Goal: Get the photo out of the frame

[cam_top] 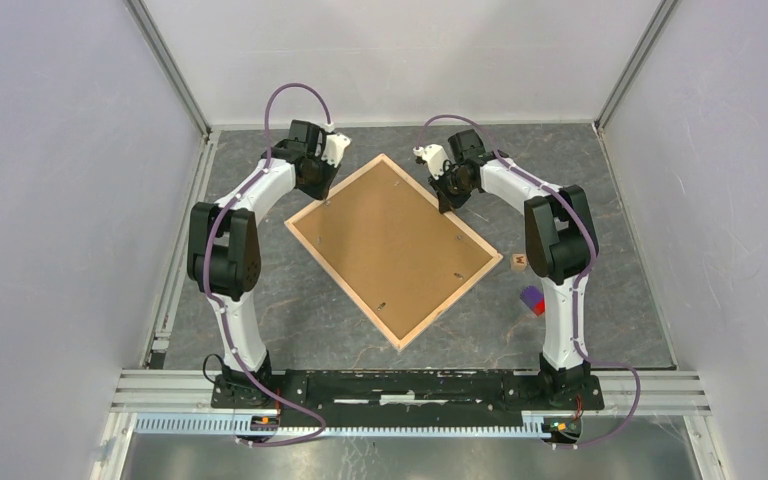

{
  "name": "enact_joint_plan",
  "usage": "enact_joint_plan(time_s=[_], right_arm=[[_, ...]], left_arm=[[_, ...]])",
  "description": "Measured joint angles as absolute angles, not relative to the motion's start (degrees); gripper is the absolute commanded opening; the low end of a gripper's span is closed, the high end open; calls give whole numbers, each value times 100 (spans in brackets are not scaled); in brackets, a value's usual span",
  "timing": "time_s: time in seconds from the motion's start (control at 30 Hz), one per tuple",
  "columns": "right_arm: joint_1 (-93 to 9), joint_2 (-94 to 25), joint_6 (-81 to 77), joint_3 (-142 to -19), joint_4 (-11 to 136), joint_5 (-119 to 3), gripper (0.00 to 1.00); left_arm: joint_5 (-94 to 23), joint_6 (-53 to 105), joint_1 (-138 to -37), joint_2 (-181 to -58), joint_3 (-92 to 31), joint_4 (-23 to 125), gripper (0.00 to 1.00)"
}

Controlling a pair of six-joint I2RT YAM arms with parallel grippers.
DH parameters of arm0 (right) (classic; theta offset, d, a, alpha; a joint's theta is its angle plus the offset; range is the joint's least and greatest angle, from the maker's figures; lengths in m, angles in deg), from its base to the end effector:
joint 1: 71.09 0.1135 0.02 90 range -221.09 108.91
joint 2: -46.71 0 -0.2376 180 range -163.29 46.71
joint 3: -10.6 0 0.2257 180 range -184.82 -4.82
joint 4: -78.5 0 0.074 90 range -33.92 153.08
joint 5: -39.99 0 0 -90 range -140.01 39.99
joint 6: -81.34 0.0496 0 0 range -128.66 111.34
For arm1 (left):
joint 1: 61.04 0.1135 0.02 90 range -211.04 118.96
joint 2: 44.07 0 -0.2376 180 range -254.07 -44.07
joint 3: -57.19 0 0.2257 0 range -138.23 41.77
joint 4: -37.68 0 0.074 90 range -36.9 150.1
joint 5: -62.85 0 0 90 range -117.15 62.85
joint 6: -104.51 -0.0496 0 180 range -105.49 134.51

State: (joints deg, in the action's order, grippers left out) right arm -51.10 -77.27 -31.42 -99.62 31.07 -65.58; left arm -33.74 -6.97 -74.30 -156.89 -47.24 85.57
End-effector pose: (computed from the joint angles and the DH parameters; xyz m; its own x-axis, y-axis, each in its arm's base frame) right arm 0.4002 0.1598 0.1501 -0.5849 -0.6093 -0.5354 -0.7343 0.6781 0.0304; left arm 0.3918 -0.0982 0.1970 -0.6472 0.5262 -0.5515 0.5662 0.8163 0.1145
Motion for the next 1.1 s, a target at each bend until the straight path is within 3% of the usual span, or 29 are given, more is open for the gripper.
enact_joint_plan(time_s=[1.1], right_arm=[[-5115,-7727,-3188,-9960,3135,-6532,0]], left_arm=[[-3746,-1744,-7432,-15435,-4405,8714,2]])
